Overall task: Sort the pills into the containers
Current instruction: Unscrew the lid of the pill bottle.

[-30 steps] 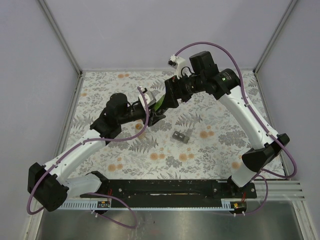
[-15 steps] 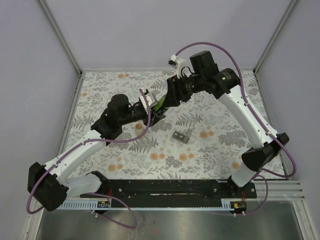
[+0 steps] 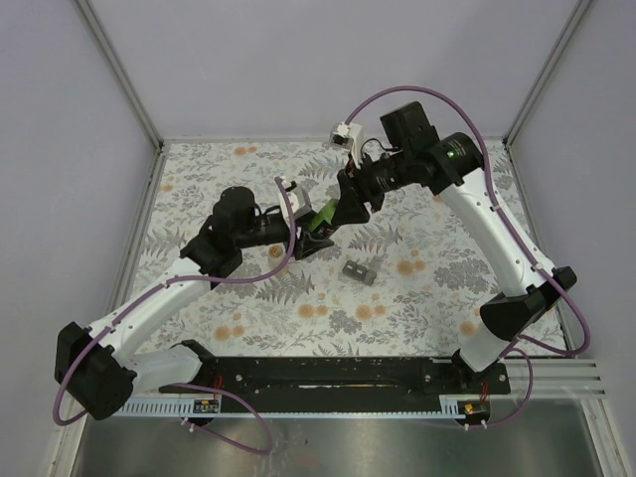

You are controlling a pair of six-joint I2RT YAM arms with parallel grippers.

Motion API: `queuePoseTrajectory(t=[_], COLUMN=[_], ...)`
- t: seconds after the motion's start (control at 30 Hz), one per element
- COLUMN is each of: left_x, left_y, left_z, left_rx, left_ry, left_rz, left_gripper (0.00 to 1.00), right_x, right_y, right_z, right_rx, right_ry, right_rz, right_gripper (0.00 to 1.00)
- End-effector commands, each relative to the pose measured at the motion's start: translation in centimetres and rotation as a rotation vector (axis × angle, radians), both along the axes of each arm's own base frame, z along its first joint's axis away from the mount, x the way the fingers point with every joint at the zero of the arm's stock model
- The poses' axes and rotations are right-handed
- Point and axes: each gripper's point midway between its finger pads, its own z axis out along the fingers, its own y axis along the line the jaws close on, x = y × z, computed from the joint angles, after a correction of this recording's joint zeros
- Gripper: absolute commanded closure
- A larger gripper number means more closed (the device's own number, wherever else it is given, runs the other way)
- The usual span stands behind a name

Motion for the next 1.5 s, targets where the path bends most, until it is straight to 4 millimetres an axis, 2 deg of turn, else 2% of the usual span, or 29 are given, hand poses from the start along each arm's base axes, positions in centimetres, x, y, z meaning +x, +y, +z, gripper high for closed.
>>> queuePoseTrajectory(t=[0.0,0.1,0.23,0.33,0.5,0.67,0.8,1.0,1.3,1.47], left_x=[-4.3,-5.5,-6.6,-6.7,-5.3,-2.3,0.2,2.2,3.3,3.4], left_y=[-1.3,-1.4,-1.6,-1.7,-1.6,-1.1,-0.2,0.6,1.5,1.5], left_z=[1.4,1.2,1.0,0.9,1.1,1.2,1.4,2.0,2.3,2.2], left_rx=[-0.064,-0.071,-0.103,-0.111,-0.101,-0.072,-0.047,-0.042,-0.032,-0.027], left_ry=[0.017,0.037,0.071,0.083,0.05,-0.023,-0.078,-0.124,-0.162,-0.167], left_rz=[-0.246,-0.313,-0.38,-0.378,-0.303,-0.138,0.006,0.123,0.202,0.204], left_gripper=[1.0,1.0,1.0,1.0,1.0,1.0,1.0,1.0,1.0,1.0], right_x=[0.2,-0.1,-0.2,-0.2,-0.1,-0.6,-0.2,1.3,3.9,3.7], right_y=[-1.0,-1.7,-2.5,-2.7,-2.9,-2.3,-1.5,0.0,0.7,1.3], right_z=[1.7,1.6,1.4,1.4,1.2,1.9,2.5,2.7,0.9,0.5], right_rx=[-0.008,-0.036,-0.077,-0.101,-0.091,-0.039,0.005,0.02,0.003,0.03], right_ry=[-0.254,-0.335,-0.444,-0.524,-0.521,-0.398,-0.268,-0.065,0.034,0.094], right_rz=[0.142,0.202,0.255,0.259,0.196,0.095,-0.014,-0.155,-0.271,-0.238], right_gripper=[0.38,0.33,0.22,0.15,0.06,0.01,0.01,0.01,0.01,0.12])
